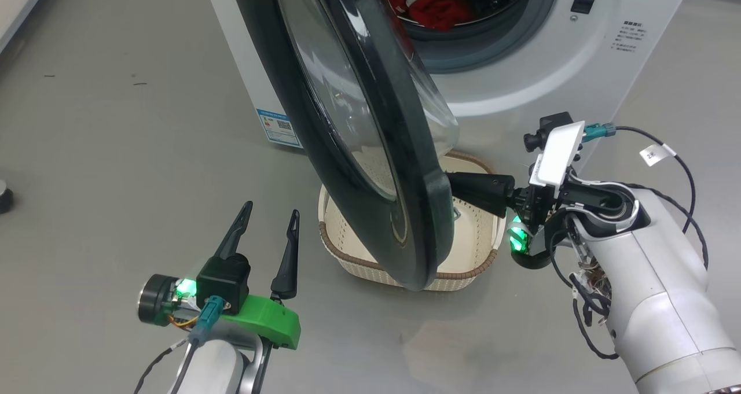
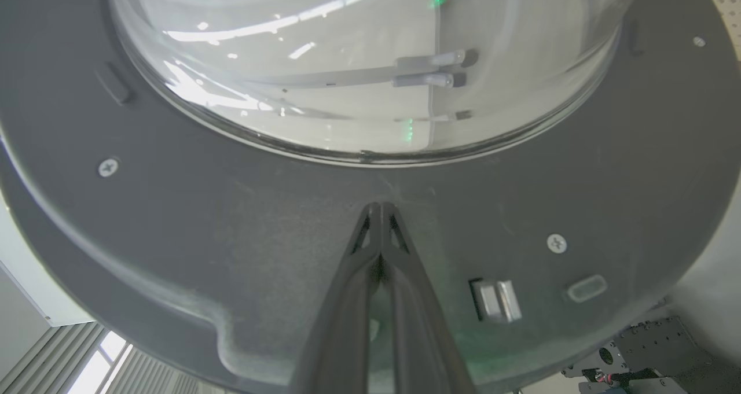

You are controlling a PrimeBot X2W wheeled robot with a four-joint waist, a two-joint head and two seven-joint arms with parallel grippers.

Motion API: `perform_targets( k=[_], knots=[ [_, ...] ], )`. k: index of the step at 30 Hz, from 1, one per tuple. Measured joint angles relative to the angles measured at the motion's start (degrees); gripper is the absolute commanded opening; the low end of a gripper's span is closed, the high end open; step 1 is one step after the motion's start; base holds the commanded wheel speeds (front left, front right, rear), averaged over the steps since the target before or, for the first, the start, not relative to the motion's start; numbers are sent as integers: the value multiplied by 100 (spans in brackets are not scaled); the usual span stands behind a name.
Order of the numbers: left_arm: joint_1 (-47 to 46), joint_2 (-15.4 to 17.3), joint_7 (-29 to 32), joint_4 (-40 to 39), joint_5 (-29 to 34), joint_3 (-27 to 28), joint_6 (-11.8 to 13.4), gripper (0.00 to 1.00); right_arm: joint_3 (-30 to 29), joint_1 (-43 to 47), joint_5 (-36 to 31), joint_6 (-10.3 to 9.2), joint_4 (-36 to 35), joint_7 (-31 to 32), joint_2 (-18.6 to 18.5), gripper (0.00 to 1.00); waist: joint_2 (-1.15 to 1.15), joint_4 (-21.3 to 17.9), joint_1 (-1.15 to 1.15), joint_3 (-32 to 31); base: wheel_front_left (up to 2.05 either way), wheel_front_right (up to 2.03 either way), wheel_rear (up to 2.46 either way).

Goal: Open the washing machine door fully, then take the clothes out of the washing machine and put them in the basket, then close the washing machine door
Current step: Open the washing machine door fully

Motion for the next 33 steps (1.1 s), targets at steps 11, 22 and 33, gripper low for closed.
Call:
perform_targets(
  k=[11, 22, 33],
  knots=[
    [110, 4, 0, 21, 0, 14, -5, 100, 715, 204, 571, 1, -409, -190, 5, 0, 0, 207, 0, -145, 0, 0, 0],
    [191, 9, 0, -18, 10, 67, -5, 100, 1272, 271, 826, 1, -677, -483, 7, 0, 0, 285, 0, -167, 0, 0, 0],
    [219, 9, 0, -67, 24, 138, -5, 100, 1514, 307, 926, 1, -788, -864, 9, 0, 0, 313, 0, -153, 0, 0, 0]
  ],
)
